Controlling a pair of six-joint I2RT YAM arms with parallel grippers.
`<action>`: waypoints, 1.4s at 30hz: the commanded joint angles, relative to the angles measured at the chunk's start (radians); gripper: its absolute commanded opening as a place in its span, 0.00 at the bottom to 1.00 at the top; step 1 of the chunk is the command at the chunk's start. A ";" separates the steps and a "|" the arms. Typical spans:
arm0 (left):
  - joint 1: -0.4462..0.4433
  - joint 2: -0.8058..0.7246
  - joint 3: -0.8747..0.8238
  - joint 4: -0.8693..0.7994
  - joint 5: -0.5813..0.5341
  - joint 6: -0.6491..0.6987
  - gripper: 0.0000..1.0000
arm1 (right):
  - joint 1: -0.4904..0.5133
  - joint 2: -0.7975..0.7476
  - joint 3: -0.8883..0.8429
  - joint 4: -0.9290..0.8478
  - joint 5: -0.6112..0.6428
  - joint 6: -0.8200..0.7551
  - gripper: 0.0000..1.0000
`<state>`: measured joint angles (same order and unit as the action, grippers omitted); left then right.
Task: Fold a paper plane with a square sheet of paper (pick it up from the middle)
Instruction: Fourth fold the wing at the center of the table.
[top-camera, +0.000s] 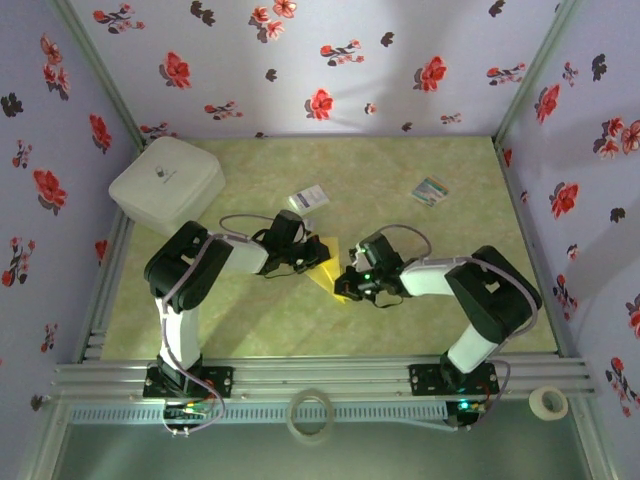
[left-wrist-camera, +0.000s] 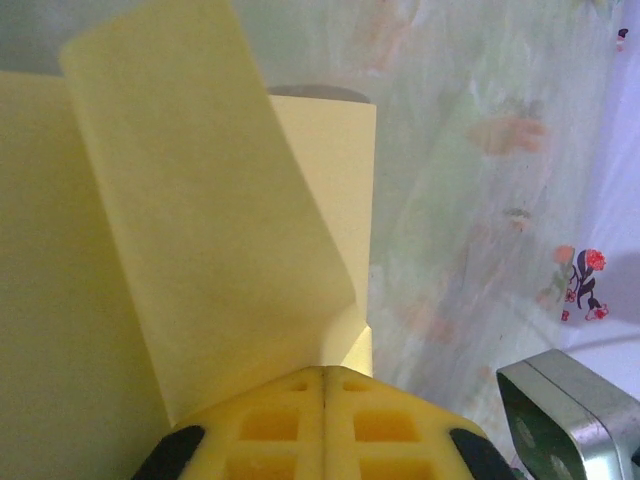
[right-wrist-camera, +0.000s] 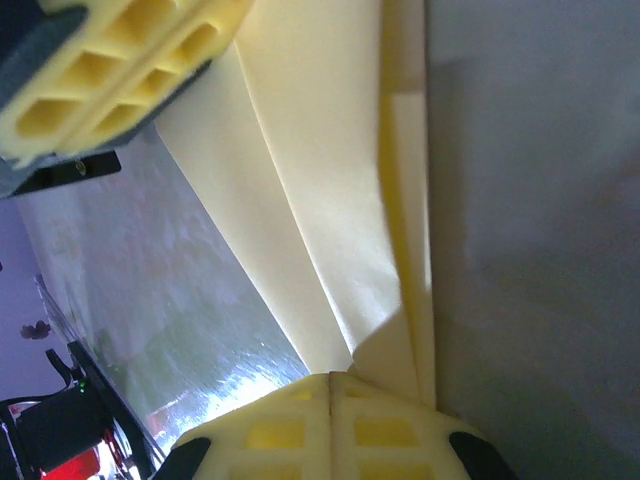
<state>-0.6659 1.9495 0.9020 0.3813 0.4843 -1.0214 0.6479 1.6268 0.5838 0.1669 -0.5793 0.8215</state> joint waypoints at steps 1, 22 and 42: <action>0.000 0.040 -0.025 -0.047 -0.024 0.007 0.00 | 0.004 -0.031 -0.059 -0.094 0.007 -0.004 0.04; -0.003 0.029 -0.036 -0.032 -0.023 0.001 0.00 | -0.019 -0.142 0.134 -0.227 0.090 -0.040 0.03; -0.003 0.021 -0.031 -0.023 -0.010 0.000 0.00 | -0.031 0.117 0.161 -0.212 0.128 -0.061 0.02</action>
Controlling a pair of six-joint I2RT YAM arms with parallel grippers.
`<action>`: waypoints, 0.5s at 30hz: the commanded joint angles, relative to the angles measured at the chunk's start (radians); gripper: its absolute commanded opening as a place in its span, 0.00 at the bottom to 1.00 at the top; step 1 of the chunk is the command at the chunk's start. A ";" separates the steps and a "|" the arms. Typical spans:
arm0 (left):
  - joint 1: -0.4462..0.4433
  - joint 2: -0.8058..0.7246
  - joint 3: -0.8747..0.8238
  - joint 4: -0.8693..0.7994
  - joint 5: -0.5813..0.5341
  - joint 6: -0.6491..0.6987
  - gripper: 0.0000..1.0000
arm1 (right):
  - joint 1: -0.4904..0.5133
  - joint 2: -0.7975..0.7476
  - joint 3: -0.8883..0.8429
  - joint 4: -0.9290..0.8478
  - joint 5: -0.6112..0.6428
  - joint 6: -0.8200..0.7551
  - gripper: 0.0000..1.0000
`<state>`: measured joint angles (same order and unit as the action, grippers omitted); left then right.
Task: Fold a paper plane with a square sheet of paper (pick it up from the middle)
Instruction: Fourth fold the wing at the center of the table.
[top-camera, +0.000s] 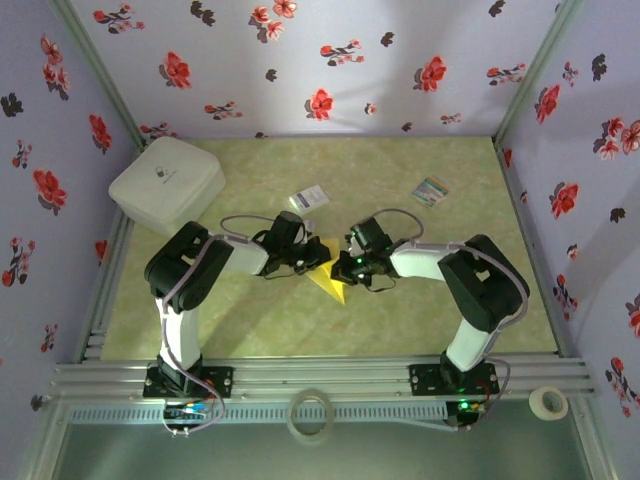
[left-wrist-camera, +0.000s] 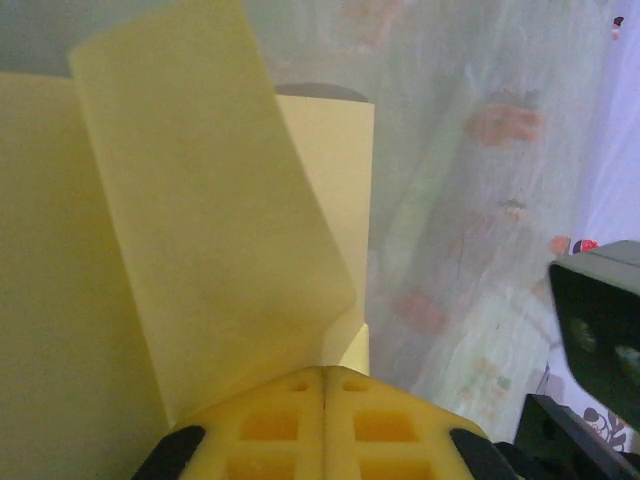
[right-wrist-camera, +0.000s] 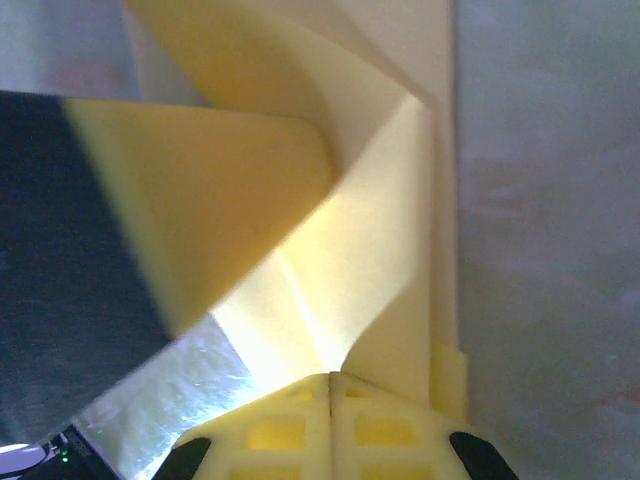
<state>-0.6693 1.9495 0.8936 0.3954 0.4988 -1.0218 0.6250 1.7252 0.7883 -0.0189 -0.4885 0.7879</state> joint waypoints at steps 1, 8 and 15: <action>0.000 0.014 -0.020 -0.035 -0.018 0.003 0.00 | -0.008 0.016 -0.064 -0.026 0.045 -0.029 0.01; -0.001 -0.087 0.015 -0.089 0.004 0.049 0.09 | -0.022 0.004 -0.118 -0.023 0.015 -0.060 0.00; -0.033 -0.126 0.013 -0.192 0.006 0.078 0.04 | -0.043 0.003 -0.106 -0.011 -0.046 -0.096 0.00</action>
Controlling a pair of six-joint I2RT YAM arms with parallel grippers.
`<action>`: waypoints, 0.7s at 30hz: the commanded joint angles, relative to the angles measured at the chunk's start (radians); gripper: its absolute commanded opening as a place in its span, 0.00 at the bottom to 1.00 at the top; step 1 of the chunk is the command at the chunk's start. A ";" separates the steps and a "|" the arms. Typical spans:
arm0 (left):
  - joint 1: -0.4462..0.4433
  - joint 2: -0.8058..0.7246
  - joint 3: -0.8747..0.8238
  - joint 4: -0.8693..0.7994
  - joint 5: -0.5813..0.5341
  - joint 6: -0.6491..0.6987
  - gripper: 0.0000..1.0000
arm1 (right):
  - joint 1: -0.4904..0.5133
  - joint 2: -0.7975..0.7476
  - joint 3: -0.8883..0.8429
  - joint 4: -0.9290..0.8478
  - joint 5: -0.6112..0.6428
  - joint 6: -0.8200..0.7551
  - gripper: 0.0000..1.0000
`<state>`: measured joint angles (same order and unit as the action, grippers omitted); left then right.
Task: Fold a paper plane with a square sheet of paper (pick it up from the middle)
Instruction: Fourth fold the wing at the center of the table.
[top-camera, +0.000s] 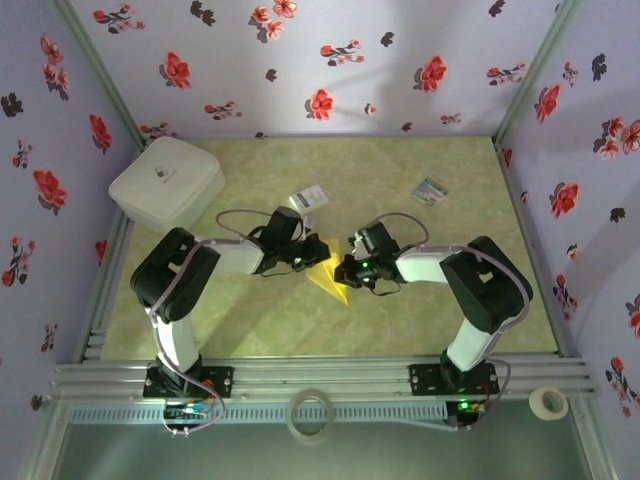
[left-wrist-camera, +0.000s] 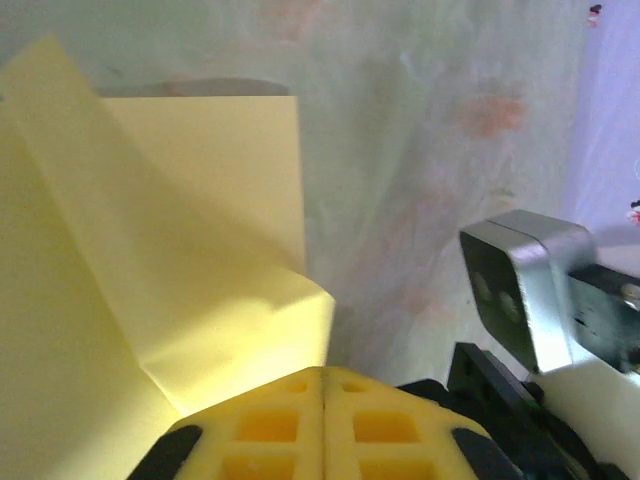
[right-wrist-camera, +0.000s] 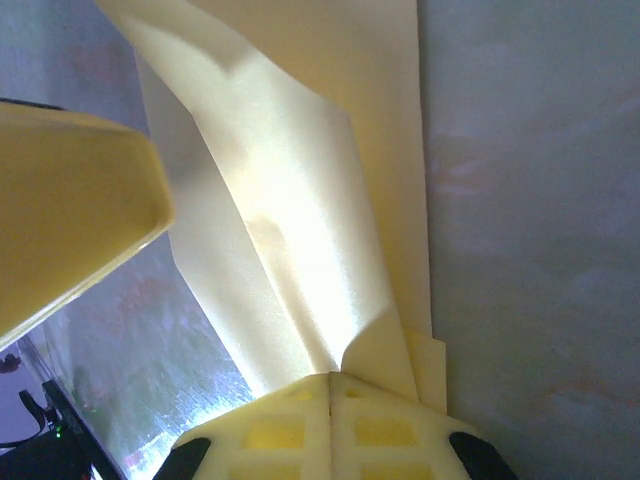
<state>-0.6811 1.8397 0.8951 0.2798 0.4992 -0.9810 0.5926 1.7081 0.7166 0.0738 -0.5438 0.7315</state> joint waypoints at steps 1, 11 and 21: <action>-0.028 -0.013 0.006 -0.080 0.006 0.035 0.03 | -0.011 0.019 -0.035 -0.101 0.005 -0.040 0.00; -0.057 0.038 -0.001 -0.052 0.002 0.013 0.01 | -0.014 0.020 -0.043 -0.086 -0.005 -0.034 0.00; -0.049 0.101 0.036 -0.135 -0.076 0.007 0.00 | -0.014 0.023 -0.065 -0.082 -0.005 -0.029 0.00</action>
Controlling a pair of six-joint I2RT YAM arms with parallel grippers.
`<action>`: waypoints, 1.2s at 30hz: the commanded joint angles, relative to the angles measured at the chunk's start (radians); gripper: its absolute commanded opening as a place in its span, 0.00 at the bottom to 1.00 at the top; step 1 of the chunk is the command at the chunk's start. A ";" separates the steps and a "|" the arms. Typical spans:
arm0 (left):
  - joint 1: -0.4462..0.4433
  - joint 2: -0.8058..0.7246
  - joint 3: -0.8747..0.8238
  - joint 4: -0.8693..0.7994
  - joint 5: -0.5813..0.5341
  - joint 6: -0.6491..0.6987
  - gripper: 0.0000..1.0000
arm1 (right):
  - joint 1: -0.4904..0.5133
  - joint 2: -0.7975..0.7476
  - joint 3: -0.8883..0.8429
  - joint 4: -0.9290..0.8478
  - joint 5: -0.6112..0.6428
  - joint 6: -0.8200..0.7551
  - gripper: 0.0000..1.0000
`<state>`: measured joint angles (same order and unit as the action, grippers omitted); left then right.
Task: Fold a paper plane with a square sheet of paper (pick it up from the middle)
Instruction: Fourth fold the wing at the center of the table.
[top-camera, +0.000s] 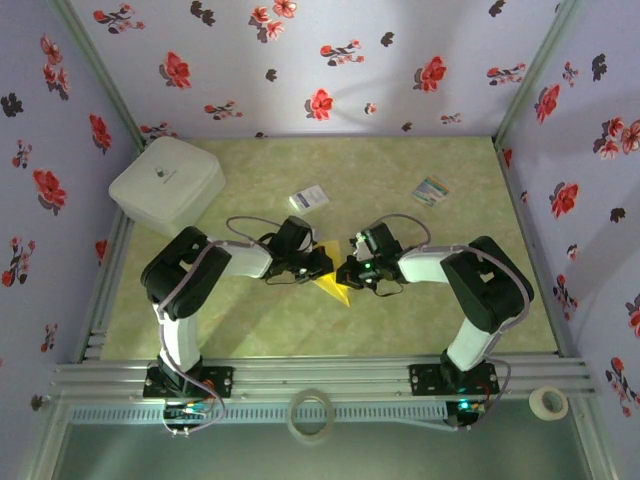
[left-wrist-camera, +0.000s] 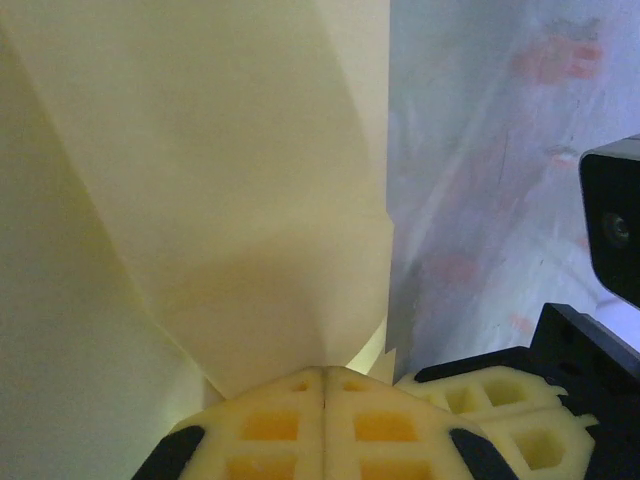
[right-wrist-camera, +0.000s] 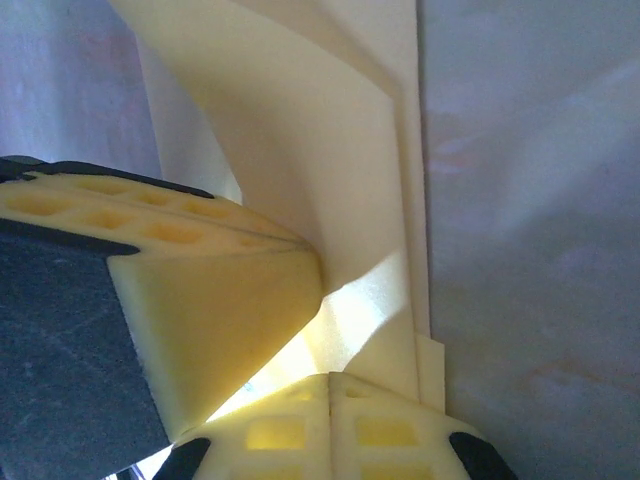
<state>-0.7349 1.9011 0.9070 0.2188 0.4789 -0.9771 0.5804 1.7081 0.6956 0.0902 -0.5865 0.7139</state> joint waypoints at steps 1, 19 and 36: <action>0.007 0.039 0.031 -0.093 -0.065 0.006 0.00 | -0.002 0.022 -0.048 -0.101 0.040 -0.011 0.00; 0.137 0.071 0.167 -0.259 -0.089 0.104 0.00 | -0.002 0.020 -0.083 -0.079 0.015 -0.011 0.00; 0.230 0.051 0.251 -0.360 -0.087 0.161 0.01 | -0.002 0.025 -0.092 -0.070 -0.027 -0.020 0.00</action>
<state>-0.5053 1.9644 1.1381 -0.0921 0.4118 -0.8478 0.5747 1.7016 0.6521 0.1604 -0.6216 0.7136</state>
